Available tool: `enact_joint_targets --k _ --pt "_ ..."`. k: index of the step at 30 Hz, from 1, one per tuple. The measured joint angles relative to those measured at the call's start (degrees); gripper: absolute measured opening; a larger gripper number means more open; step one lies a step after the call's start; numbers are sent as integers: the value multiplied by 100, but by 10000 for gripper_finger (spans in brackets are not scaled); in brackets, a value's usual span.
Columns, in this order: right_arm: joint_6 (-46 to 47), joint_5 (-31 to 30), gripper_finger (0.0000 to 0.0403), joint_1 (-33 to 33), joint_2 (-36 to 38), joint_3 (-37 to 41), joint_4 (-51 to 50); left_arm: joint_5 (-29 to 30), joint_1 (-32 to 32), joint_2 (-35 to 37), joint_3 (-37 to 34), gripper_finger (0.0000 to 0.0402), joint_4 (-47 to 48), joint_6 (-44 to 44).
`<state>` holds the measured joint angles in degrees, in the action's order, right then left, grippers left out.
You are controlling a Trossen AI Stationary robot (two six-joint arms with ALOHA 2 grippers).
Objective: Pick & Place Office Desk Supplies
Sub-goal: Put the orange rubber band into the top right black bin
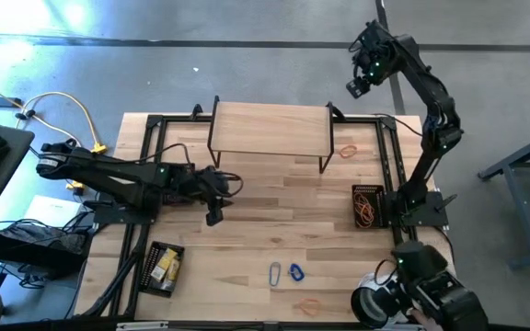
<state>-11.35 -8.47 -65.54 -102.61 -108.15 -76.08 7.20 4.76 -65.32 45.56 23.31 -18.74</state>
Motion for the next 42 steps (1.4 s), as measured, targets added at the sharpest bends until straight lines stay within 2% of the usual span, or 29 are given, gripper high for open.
enact_joint_targets --k 6,11,18,21,28,36,42 --pt "-539 -77 201 311 0 27 112 2 -61 0 0 115 -22 -1" --pt "-813 -64 179 654 0 28 699 2 -60 -2 0 115 -39 86" --pt "-1019 -932 161 587 -2 28 1163 4 -60 -2 0 115 -117 138" --pt "-1020 -917 153 299 -3 29 985 4 -60 -2 0 115 -116 138" --pt "-1344 -94 128 323 -197 31 611 8 -94 -2 0 115 -123 140" --pt "-1758 -717 108 442 -896 32 -93 13 -97 -2 0 115 -123 138" --pt "-2041 -278 84 497 -1075 32 -683 4 -157 -2 0 115 -124 199"
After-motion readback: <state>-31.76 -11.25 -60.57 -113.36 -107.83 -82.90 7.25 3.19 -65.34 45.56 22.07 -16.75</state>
